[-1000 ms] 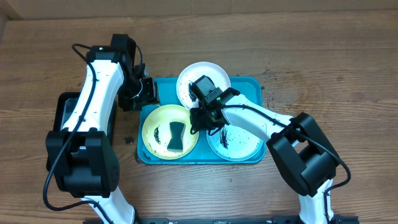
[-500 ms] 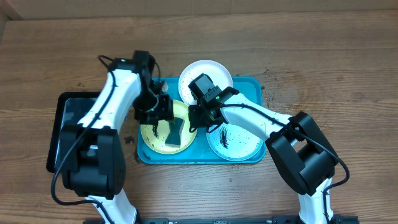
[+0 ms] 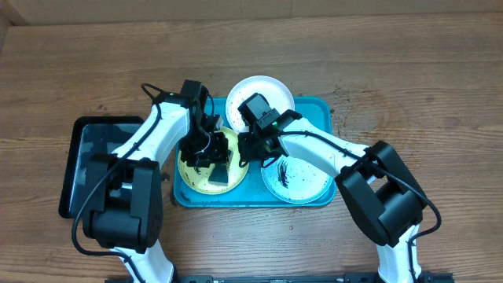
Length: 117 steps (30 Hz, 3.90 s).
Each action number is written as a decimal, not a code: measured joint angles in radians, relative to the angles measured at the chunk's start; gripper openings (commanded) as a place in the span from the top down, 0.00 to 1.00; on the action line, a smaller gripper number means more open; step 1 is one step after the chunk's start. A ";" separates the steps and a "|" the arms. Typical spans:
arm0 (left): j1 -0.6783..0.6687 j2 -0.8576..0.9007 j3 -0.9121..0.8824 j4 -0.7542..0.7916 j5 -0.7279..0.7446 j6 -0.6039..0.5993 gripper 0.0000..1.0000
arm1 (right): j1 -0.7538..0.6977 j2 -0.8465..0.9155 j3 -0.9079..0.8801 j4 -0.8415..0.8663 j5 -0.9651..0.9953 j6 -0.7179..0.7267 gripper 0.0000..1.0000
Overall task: Clean dirty plates on tray and stack at the side
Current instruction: 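Scrub the yellow-rimmed plate with the sponge in the left gripper, then lift the yellow-rimmed plate with the right gripper and place it right of tray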
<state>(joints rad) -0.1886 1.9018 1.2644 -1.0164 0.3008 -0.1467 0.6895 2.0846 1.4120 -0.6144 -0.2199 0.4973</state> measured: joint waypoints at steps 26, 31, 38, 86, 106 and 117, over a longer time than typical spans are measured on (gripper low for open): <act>-0.035 0.000 -0.045 0.071 -0.089 -0.090 0.96 | 0.000 0.000 0.000 -0.006 0.000 0.000 0.96; -0.034 0.000 -0.045 0.057 -0.205 -0.129 0.96 | 0.000 0.000 0.001 -0.013 -0.001 0.000 0.96; -0.004 0.000 -0.045 0.045 -0.436 -0.182 0.96 | 0.000 0.000 0.002 -0.015 -0.001 0.000 0.96; 0.001 -0.011 0.014 0.004 -0.546 -0.244 0.96 | 0.005 0.003 0.009 -0.031 -0.002 -0.001 0.96; 0.293 -0.126 0.449 -0.190 -0.281 -0.264 0.96 | 0.006 -0.053 0.233 -0.271 0.223 -0.176 0.96; 0.646 -0.133 0.425 -0.267 -0.249 -0.292 0.96 | 0.142 -0.100 0.306 -0.190 0.838 -0.504 0.96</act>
<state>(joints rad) 0.4572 1.7691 1.6890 -1.2839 0.0517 -0.4389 0.8314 1.9842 1.7176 -0.8047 0.6186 -0.0071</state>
